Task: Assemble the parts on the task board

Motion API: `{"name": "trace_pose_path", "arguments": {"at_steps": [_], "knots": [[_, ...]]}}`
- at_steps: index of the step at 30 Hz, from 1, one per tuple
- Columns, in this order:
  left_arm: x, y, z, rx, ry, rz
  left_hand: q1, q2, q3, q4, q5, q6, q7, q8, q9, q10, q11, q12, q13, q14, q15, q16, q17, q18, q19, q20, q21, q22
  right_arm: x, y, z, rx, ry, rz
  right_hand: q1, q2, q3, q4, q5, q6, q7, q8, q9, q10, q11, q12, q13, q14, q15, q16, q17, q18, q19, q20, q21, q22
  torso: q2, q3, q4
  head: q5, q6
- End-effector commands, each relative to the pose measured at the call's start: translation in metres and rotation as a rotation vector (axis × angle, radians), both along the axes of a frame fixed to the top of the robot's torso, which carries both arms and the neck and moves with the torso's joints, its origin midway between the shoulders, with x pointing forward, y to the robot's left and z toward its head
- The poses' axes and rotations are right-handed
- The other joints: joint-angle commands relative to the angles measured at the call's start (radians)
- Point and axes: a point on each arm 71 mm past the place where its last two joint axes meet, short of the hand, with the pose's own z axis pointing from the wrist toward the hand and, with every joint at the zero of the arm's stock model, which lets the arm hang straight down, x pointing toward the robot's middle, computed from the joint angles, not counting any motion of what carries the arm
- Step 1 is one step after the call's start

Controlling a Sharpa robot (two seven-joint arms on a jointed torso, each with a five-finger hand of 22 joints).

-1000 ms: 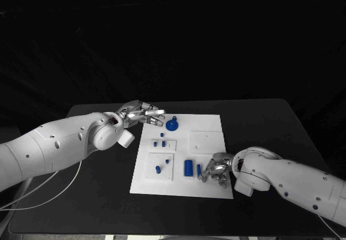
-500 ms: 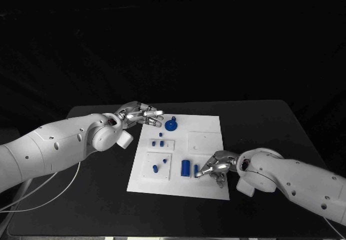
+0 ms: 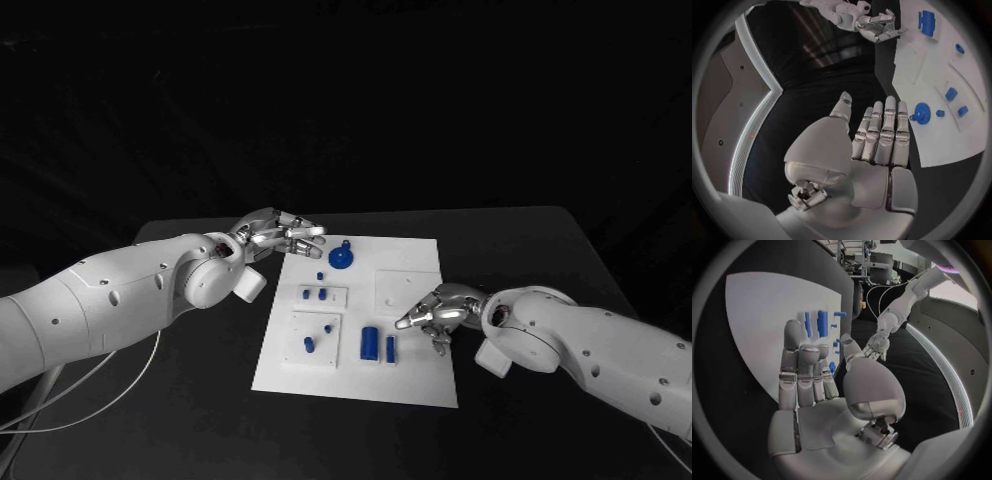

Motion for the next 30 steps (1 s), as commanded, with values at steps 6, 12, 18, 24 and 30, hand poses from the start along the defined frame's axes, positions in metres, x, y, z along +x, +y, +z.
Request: {"name": "trace_pose_path", "arguments": {"at_steps": [6,12,18,24,30], "knots": [[0.005,0.001,0.004,-0.061,-0.037,0.065,0.010,0.006,0.000,-0.008,0.005,0.006,-0.003,0.005,0.001,0.001,-0.006,-0.002,0.000,-0.002,-0.005,-0.005,0.001,0.000,-0.003,-0.001,0.005,0.001,0.025,-0.014,0.030,0.096,-0.146,-0.089,0.001,0.026,0.001,-0.016,0.004,0.018,-0.002,0.002,-0.001,-0.027,-0.007,-0.068,-0.072,-0.006,-0.003,-0.080,-0.078,-0.003,0.024,0.000,-0.040,-0.050,-0.013,0.0025,-0.0044,-0.006,0.019],[0.008,0.007,0.007,-0.108,-0.061,0.133,0.011,0.011,0.000,-0.012,0.005,0.021,-0.008,0.007,0.001,0.009,-0.008,-0.003,0.000,-0.012,-0.003,-0.006,-0.003,0.001,-0.003,0.000,0.005,0.001,0.045,-0.024,0.049,0.208,-0.238,-0.197,0.030,0.051,0.039,-0.060,0.006,0.020,0.004,0.001,-0.004,-0.053,0.002,-0.223,-0.270,-0.059,0.013,-0.267,-0.205,-0.011,-0.026,0.020,-0.190,-0.226,-0.026,0.0009,-0.0075,-0.016,0.048],[0.017,0.020,0.009,-0.152,-0.076,0.224,0.017,0.025,0.001,-0.006,0.006,0.052,-0.051,-0.009,-0.002,-0.018,-0.036,-0.010,0.000,-0.080,-0.014,-0.007,-0.034,0.040,-0.006,0.031,0.014,0.004,0.069,-0.036,0.054,0.377,-0.273,-0.323,0.036,0.072,0.100,-0.109,0.001,0.013,0.023,0.000,-0.007,-0.142,0.074,-0.540,-0.682,-0.207,0.109,-0.626,-0.485,-0.031,-0.317,0.114,-0.234,-0.566,-0.045,-0.0020,-0.0078,-0.028,0.086],[0.026,0.037,0.010,-0.176,-0.062,0.298,0.016,0.015,0.001,-0.006,0.005,-0.009,-0.043,-0.011,-0.006,-0.065,-0.027,-0.011,-0.001,-0.144,0.000,-0.009,-0.046,0.081,-0.017,0.063,0.020,0.003,0.093,-0.034,0.056,0.564,-0.304,-0.405,0.015,0.053,0.032,-0.075,0.083,-0.047,0.019,0.003,-0.010,-0.186,0.136,-0.763,-0.957,-0.296,0.196,-0.776,-0.957,0.010,-0.495,0.231,-0.222,-0.928,-0.065,-0.0024,-0.0194,-0.020,0.109],[0.029,0.043,0.011,-0.165,-0.084,0.323,0.011,0.002,0.008,-0.008,0.001,-0.098,-0.060,-0.016,-0.011,-0.225,-0.030,-0.016,-0.007,-0.254,0.008,-0.011,-0.052,0.125,-0.066,0.115,-0.002,-0.004,0.103,-0.042,0.051,0.616,-0.318,-0.462,0.025,0.071,0.018,-0.064,0.106,-0.130,0.025,-0.004,-0.018,-0.206,0.139,-0.778,-0.959,-0.373,0.205,-0.789,-0.971,0.033,-0.560,0.273,-0.224,-0.932,-0.080,-0.0031,-0.0149,-0.014,0.113]]}}
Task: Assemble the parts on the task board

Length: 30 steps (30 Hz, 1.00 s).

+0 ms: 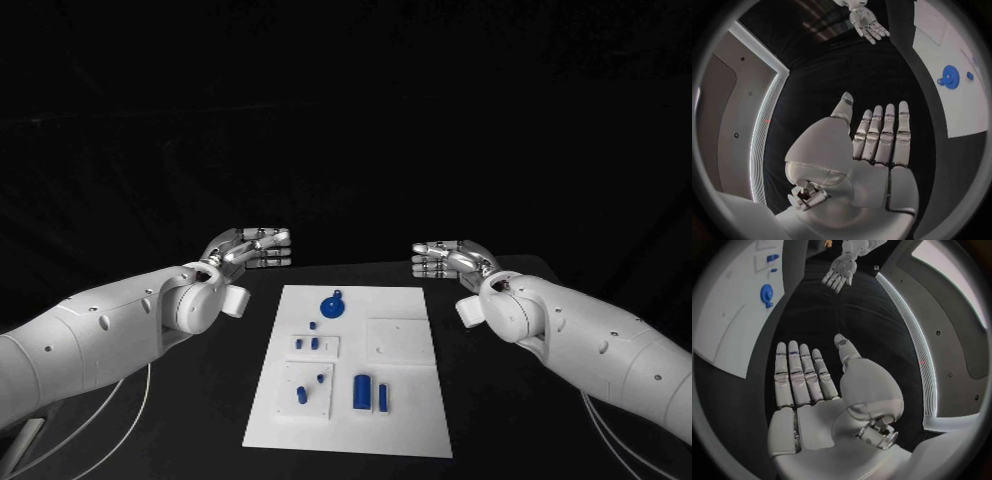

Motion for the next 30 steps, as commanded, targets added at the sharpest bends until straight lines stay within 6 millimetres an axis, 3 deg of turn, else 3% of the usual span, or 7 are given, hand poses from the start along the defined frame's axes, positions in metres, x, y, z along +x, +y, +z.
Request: {"name": "trace_pose_path", "arguments": {"at_steps": [1,7,8,12,13,16,30], "knots": [[0.002,0.001,0.004,-0.021,-0.034,0.036,-0.005,-0.013,0.006,0.001,0.000,-0.037,-0.011,-0.008,-0.002,-0.093,-0.004,-0.007,-0.005,-0.073,0.001,-0.008,-0.005,0.022,-0.021,0.021,-0.014,-0.003,0.002,-0.007,0.003,0.109,-0.052,-0.025,0.002,0.007,-0.007,0.001,0.004,-0.014,0.001,-0.004,-0.001,-0.010,0.005,-0.004,-0.002,-0.024,0.000,-0.002,-0.002,0.024,-0.019,0.017,0.000,-0.001,-0.015,-0.0001,0.0034,0.006,0.002],[0.003,0.003,0.004,-0.003,-0.045,0.042,-0.009,-0.017,0.012,0.000,0.000,-0.113,-0.019,-0.014,-0.006,-0.165,-0.006,-0.010,-0.008,-0.142,0.001,-0.012,-0.009,0.086,-0.050,0.069,-0.016,-0.003,0.000,-0.008,0.007,0.115,-0.063,-0.012,0.002,0.009,-0.026,0.018,-0.019,-0.010,0.003,-0.004,-0.001,-0.026,0.011,-0.005,-0.001,-0.038,0.007,-0.004,-0.003,0.045,-0.058,0.035,-0.001,-0.002,-0.017,0.0042,0.0031,0.021,0.004],[0.003,0.003,0.001,0.001,-0.016,0.027,-0.400,-0.092,0.095,0.045,-0.061,-0.863,-0.110,-0.064,-0.057,-0.923,-0.119,-0.059,-0.057,-0.939,-0.136,-0.065,-0.063,-0.125,-0.909,-0.213,-0.086,-0.072,0.001,-0.011,0.003,0.064,-0.031,-0.033,-0.339,-0.070,0.019,0.205,-0.391,-0.893,-0.129,-0.062,-0.058,-0.320,-0.137,-0.064,-0.059,-0.335,-0.143,-0.066,-0.063,-0.110,-0.917,-0.177,-0.072,-0.066,-0.013,0.0017,0.0030,0.018,0.004],[0.001,0.001,0.000,-0.001,-0.017,0.033,-0.493,-0.092,0.095,0.045,-0.061,-0.863,-0.110,-0.064,-0.057,-0.923,-0.119,-0.059,-0.057,-0.939,-0.136,-0.065,-0.063,-0.125,-0.909,-0.213,-0.086,-0.072,0.000,-0.009,0.004,0.067,-0.036,-0.037,-0.421,-0.070,0.019,0.205,-0.391,-0.893,-0.129,-0.062,-0.058,-1.027,-0.137,-0.064,-0.059,-1.047,-0.143,-0.066,-0.063,-0.110,-0.917,-0.177,-0.072,-0.066,-0.021,-0.0019,0.0054,0.015,0.003],[0.000,0.000,-0.001,-0.002,-0.018,0.036,-0.525,-0.092,0.095,0.045,-0.061,-0.863,-0.110,-0.064,-0.057,-0.923,-0.119,-0.059,-0.057,-0.939,-0.136,-0.065,-0.063,-0.125,-0.909,-0.213,-0.086,-0.072,-0.001,-0.008,0.005,0.069,-0.040,-0.040,-1.134,-0.070,0.019,0.205,-0.391,-0.893,-0.129,-0.062,-0.058,-1.027,-0.137,-0.064,-0.059,-1.047,-0.143,-0.066,-0.063,-0.110,-0.917,-0.177,-0.072,-0.066,-0.025,-0.0040,0.0068,0.013,0.003],[-0.005,-0.006,-0.004,-0.007,-0.020,0.050,-1.310,-0.092,0.095,0.045,-0.061,-0.863,-0.110,-0.064,-0.057,-0.923,-0.119,-0.059,-0.057,-0.939,-0.136,-0.065,-0.063,-0.125,-0.909,-0.213,-0.086,-0.072,-0.005,-0.003,0.007,0.078,-0.053,-0.052,-1.134,-0.070,0.019,0.205,-0.391,-0.893,-0.129,-0.062,-0.058,-1.027,-0.137,-0.064,-0.059,-1.047,-0.143,-0.066,-0.063,-0.110,-0.917,-0.177,-0.072,-0.066,-0.045,-0.0132,0.0130,0.006,0.002],[-0.067,-0.062,-0.023,-0.036,-0.029,0.198,-1.310,-0.092,0.095,0.045,-0.061,-0.863,-0.110,-0.064,-0.057,-0.923,-0.119,-0.059,-0.057,-0.939,-0.136,-0.065,-0.063,-0.125,-0.909,-0.213,-0.086,-0.072,-0.065,0.040,0.013,0.134,-0.101,-0.191,-1.134,-0.070,0.019,0.205,-0.391,-0.893,-0.129,-0.062,-0.058,-1.027,-0.137,-0.064,-0.059,-1.047,-0.143,-0.066,-0.063,-0.110,-0.917,-0.177,-0.072,-0.066,-0.101,-0.0398,0.0309,-0.013,-0.001]]}}
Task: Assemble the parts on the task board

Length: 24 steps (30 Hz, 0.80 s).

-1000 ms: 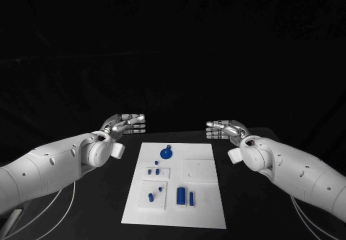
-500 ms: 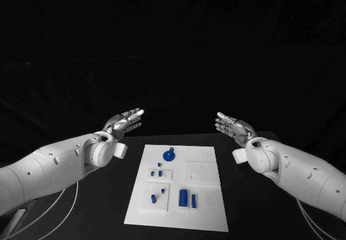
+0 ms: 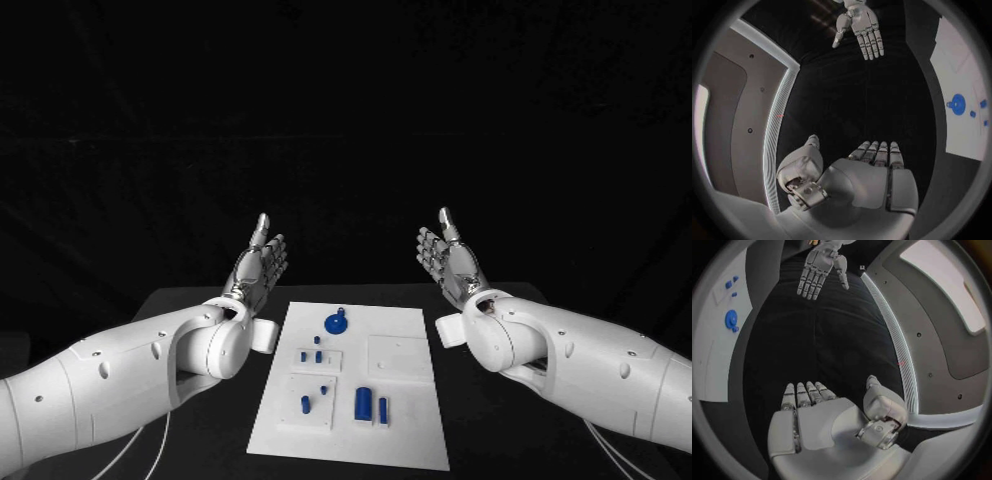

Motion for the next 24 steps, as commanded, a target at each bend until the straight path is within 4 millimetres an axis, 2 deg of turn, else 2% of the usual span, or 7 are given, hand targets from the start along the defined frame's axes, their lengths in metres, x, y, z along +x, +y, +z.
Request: {"name": "trace_pose_path", "arguments": {"at_steps": [1,5,10,24], "knots": [[-0.014,-0.002,0.001,0.034,-0.048,0.168,-0.110,-0.003,0.007,0.001,-0.008,-0.028,-0.002,-0.007,-0.003,-0.027,-0.002,-0.007,-0.002,-0.028,-0.004,-0.007,-0.003,-0.023,-0.030,-0.008,-0.007,-0.003,-0.013,-0.003,0.005,0.039,-0.037,-0.190,-0.068,-0.003,0.000,0.012,-0.015,-0.031,-0.003,-0.005,-0.002,-0.037,-0.005,-0.006,-0.003,-0.039,-0.005,-0.008,-0.003,-0.014,-0.029,-0.006,-0.008,-0.003,-0.007,-0.0035,0.0019,-0.001,0.000],[-0.030,-0.013,0.000,0.034,-0.045,0.201,-0.110,-0.003,0.007,0.001,-0.008,-0.028,-0.002,-0.007,-0.003,-0.027,-0.002,-0.007,-0.002,-0.028,-0.004,-0.007,-0.003,-0.023,-0.030,-0.008,-0.007,-0.003,-0.032,0.005,0.003,0.037,-0.024,-0.224,-0.068,-0.003,0.000,0.012,-0.015,-0.031,-0.003,-0.005,-0.002,-0.037,-0.005,-0.006,-0.003,-0.039,-0.005,-0.008,-0.003,-0.014,-0.029,-0.006,-0.008,-0.003,-0.007,-0.0035,0.0019,-0.001,0.000],[-0.041,-0.019,0.000,0.036,-0.043,0.221,-0.110,-0.003,0.007,0.001,-0.008,-0.028,-0.002,-0.007,-0.003,-0.027,-0.002,-0.007,-0.002,-0.028,-0.004,-0.007,-0.003,-0.023,-0.030,-0.008,-0.007,-0.003,-0.045,0.009,0.002,0.032,-0.013,-0.245,-0.068,-0.003,0.000,0.012,-0.015,-0.031,-0.003,-0.005,-0.002,-0.037,-0.005,-0.006,-0.003,-0.039,-0.005,-0.008,-0.003,-0.014,-0.029,-0.006,-0.008,-0.003,-0.007,-0.0035,0.0019,-0.001,0.000],[-0.043,-0.020,0.000,0.036,-0.042,0.224,-0.110,-0.003,0.007,0.001,-0.008,-0.028,-0.002,-0.007,-0.003,-0.027,-0.002,-0.007,-0.002,-0.028,-0.004,-0.007,-0.003,-0.023,-0.030,-0.008,-0.007,-0.003,-0.048,0.009,0.001,0.030,-0.010,-0.249,-0.068,-0.003,0.000,0.012,-0.015,-0.031,-0.003,-0.005,-0.002,-0.037,-0.005,-0.006,-0.003,-0.039,-0.005,-0.008,-0.003,-0.014,-0.029,-0.006,-0.008,-0.003,-0.007,-0.0035,0.0019,-0.001,0.000]]}}
